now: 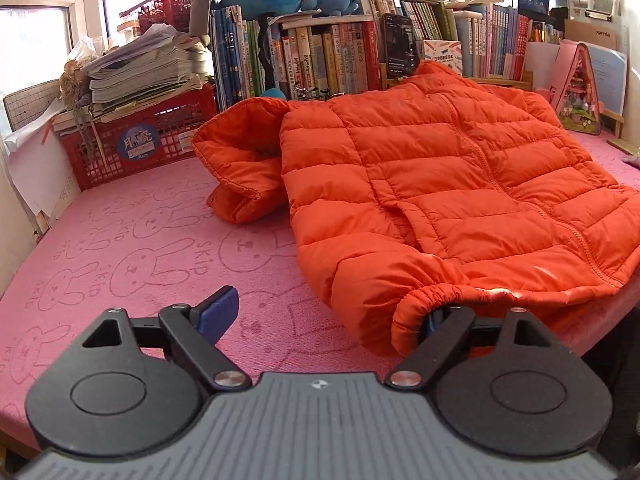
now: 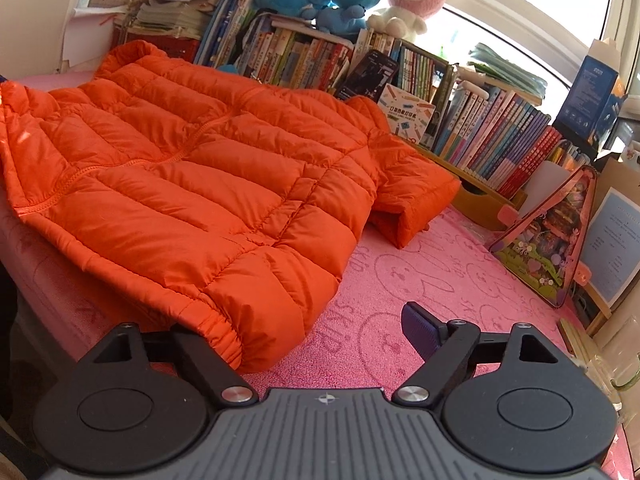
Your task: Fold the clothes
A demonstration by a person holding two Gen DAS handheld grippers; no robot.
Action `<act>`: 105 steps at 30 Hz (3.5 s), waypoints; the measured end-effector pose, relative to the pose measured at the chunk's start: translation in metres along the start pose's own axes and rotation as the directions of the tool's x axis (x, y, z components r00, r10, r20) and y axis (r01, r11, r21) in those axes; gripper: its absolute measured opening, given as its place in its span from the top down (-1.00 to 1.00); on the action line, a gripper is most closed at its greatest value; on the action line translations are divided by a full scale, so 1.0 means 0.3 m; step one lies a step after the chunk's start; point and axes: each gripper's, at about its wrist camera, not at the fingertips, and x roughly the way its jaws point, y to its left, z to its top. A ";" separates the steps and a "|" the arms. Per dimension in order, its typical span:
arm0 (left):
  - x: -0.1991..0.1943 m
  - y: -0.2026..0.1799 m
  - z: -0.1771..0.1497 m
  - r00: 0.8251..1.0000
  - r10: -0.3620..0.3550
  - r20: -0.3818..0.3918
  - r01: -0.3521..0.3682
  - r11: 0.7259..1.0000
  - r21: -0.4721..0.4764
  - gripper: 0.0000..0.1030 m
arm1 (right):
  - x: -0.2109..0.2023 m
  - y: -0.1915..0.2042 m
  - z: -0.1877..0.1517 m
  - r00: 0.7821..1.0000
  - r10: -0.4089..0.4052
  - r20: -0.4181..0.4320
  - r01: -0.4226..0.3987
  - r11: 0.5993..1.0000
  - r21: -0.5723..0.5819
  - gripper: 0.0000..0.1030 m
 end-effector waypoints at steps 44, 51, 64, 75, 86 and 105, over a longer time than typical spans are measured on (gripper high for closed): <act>0.221 -0.231 0.040 0.993 -0.089 0.071 0.102 0.975 -0.199 -1.00 | -0.269 -0.164 -0.139 0.997 0.034 -0.063 -0.015 0.958 0.285 -1.00; 0.229 -0.291 0.017 0.997 -0.026 0.067 0.034 0.993 -0.116 -1.00 | -0.152 -0.174 0.023 0.987 0.040 0.156 -0.114 0.857 0.502 -0.94; 0.233 -0.294 -0.018 0.993 -0.010 0.120 0.025 0.992 -0.123 -1.00 | 0.117 0.250 0.025 0.984 -0.042 0.173 -0.016 0.947 0.322 -0.95; 0.192 -0.214 -0.075 0.981 0.138 0.135 -0.115 0.980 -0.165 -1.00 | 0.087 0.122 -0.137 0.958 -0.264 0.112 0.191 0.879 0.436 -0.99; 0.062 -0.108 -0.027 0.936 0.313 0.164 -0.268 0.931 -0.247 -0.96 | 0.028 0.121 -0.047 0.889 -0.449 0.087 0.385 0.837 0.388 -0.96; 0.349 -0.385 0.131 0.973 0.229 0.016 -0.225 0.967 -0.116 -0.99 | 0.295 0.283 0.201 0.997 -0.078 0.000 0.075 0.962 0.262 -1.00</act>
